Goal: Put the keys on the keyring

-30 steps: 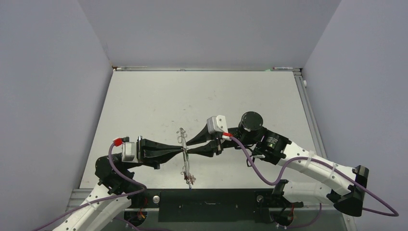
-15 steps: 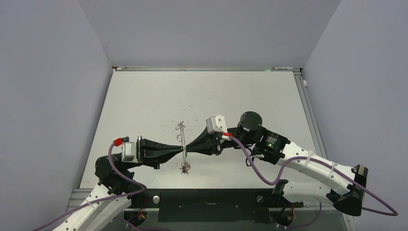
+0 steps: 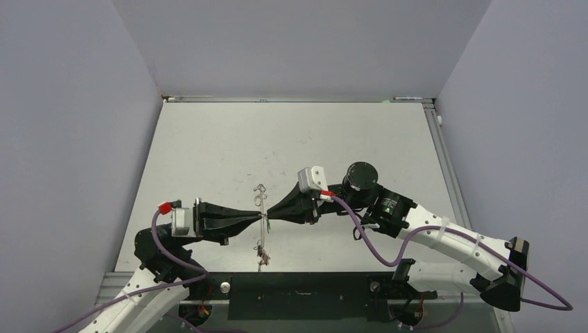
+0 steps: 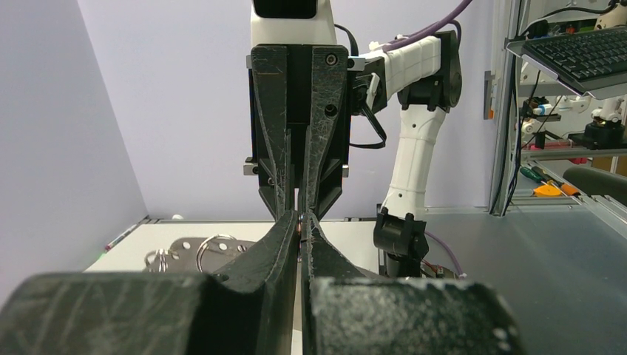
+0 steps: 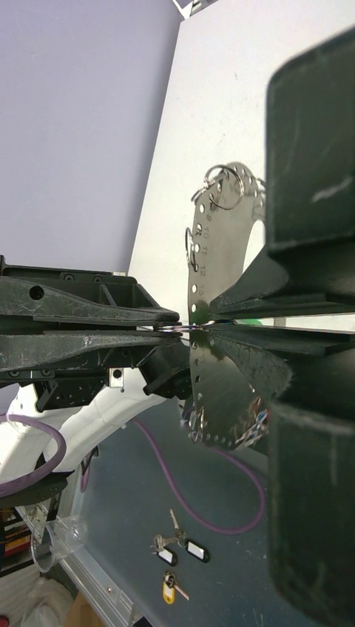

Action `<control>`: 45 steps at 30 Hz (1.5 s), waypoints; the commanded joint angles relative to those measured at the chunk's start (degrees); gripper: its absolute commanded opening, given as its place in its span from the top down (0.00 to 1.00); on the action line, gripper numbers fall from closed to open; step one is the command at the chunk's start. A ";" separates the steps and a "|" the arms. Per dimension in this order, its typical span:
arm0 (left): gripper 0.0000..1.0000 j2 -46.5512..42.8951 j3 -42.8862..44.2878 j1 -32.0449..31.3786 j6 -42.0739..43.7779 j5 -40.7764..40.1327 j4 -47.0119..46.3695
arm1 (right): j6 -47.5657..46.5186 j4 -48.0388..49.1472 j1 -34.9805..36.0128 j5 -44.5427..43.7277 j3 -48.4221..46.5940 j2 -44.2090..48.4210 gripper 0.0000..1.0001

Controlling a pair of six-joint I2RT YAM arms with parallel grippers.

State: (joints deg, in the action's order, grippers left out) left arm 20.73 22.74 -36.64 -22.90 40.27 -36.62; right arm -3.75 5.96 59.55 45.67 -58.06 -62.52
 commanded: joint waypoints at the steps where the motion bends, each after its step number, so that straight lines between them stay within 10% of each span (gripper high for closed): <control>1: 1.00 -0.75 0.19 0.15 -0.04 -2.59 -3.28 | 1.37 5.44 -0.43 1.02 0.82 -0.68 0.91; 30: 1.00 0.72 0.55 0.17 -0.07 -0.42 -2.89 | -0.18 4.24 -0.48 0.32 -1.53 -0.43 0.93; 36: 1.00 -0.09 0.80 0.17 1.26 -1.95 -1.04 | 0.11 3.39 -0.53 -1.77 -0.95 -0.40 0.61; 45: 1.00 -0.89 0.99 0.08 2.42 -3.17 0.24 | 2.18 8.05 -0.56 -9.08 6.49 5.10 0.55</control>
State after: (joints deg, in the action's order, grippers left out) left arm 20.58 22.41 -36.64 -21.63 38.96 -35.22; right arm -2.61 8.93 59.22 40.32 -54.22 -60.49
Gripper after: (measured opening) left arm 0.007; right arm 0.448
